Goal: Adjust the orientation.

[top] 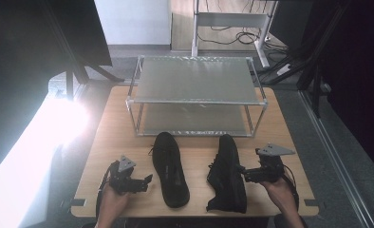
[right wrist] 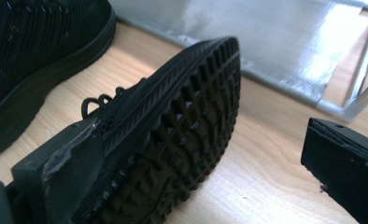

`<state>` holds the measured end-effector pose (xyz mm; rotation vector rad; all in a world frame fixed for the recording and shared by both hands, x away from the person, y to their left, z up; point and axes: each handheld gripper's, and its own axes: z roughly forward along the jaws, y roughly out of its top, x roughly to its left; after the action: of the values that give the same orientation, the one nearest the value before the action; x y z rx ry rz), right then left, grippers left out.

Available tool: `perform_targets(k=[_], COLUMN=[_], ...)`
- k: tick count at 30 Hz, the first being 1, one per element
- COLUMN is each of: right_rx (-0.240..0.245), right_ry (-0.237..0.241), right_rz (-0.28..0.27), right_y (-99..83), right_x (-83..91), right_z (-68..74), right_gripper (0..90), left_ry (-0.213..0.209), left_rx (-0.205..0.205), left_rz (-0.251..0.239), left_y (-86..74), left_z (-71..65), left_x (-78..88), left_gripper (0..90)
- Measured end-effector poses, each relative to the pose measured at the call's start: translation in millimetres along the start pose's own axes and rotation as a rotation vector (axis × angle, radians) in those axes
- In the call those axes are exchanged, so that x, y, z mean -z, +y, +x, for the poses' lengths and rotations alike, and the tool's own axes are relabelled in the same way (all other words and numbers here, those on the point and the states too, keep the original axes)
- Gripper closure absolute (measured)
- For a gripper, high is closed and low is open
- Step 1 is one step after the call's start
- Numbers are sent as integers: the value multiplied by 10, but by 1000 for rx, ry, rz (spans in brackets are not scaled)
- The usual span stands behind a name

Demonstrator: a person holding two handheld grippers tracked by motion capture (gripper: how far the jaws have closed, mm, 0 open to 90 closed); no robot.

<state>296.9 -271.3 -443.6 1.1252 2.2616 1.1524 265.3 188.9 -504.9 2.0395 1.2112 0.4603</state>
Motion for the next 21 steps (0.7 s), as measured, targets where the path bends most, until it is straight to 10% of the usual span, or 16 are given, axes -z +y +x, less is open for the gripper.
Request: perform_targets(k=[21], right_rx=[-89], right_ry=[-11], right_rz=[5], right_y=[-133], right_x=[86], right_z=[-144], right_gripper=[9], left_ry=[24], left_rx=[-13], left_rz=[36], left_y=[-1], left_z=[-17], left_x=[-13], left_gripper=[0])
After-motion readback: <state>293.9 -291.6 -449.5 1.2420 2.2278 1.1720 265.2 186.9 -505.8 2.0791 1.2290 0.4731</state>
